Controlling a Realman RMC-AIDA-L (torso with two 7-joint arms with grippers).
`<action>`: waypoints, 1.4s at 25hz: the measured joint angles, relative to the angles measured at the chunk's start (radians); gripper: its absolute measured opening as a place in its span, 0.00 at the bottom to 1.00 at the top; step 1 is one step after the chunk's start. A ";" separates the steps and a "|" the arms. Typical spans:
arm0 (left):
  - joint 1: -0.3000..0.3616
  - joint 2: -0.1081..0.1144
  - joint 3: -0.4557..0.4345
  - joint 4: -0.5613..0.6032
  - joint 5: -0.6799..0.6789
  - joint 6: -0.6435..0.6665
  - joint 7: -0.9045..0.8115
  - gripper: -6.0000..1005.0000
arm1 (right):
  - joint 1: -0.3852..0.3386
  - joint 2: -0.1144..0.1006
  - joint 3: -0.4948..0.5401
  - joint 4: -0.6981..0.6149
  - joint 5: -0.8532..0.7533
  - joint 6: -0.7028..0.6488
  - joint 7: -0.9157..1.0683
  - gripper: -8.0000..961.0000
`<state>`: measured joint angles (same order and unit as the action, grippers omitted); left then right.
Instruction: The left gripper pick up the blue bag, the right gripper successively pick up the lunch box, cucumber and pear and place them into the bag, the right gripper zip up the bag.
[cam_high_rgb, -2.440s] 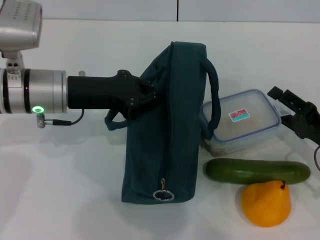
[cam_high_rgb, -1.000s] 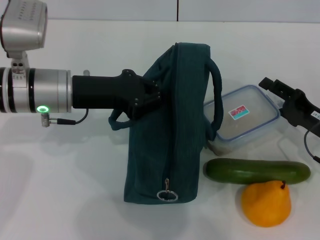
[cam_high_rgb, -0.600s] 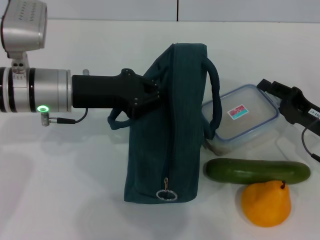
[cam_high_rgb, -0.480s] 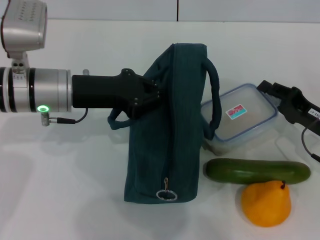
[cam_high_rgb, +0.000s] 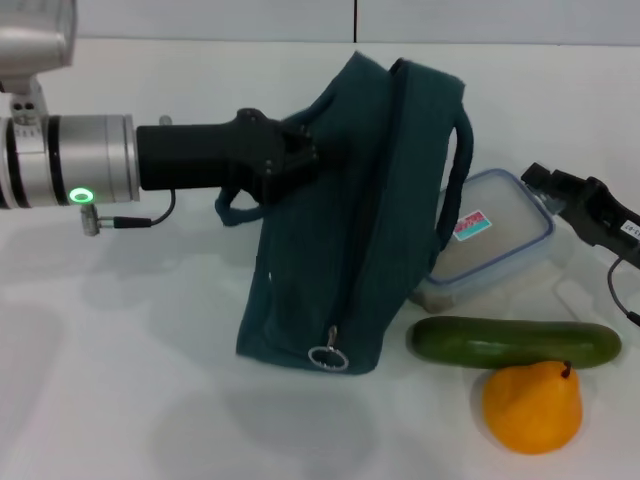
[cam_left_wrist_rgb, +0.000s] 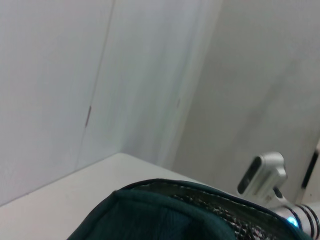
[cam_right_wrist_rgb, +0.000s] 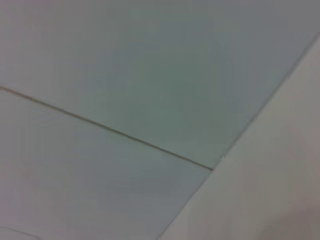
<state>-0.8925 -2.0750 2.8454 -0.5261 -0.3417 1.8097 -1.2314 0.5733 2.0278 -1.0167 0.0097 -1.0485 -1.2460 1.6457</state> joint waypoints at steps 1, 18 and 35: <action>0.000 0.002 0.000 0.000 -0.007 0.003 -0.008 0.05 | -0.003 0.000 0.002 -0.002 0.002 -0.011 -0.033 0.16; 0.001 0.024 0.000 -0.011 -0.017 0.043 -0.105 0.05 | -0.119 -0.009 0.004 -0.210 0.006 -0.142 -0.314 0.12; -0.008 0.016 0.000 -0.010 -0.008 0.033 -0.119 0.05 | -0.025 -0.025 0.007 -0.450 0.129 -0.340 -0.263 0.14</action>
<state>-0.9003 -2.0592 2.8455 -0.5356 -0.3495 1.8425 -1.3501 0.5479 2.0026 -1.0096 -0.4407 -0.9191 -1.5864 1.3823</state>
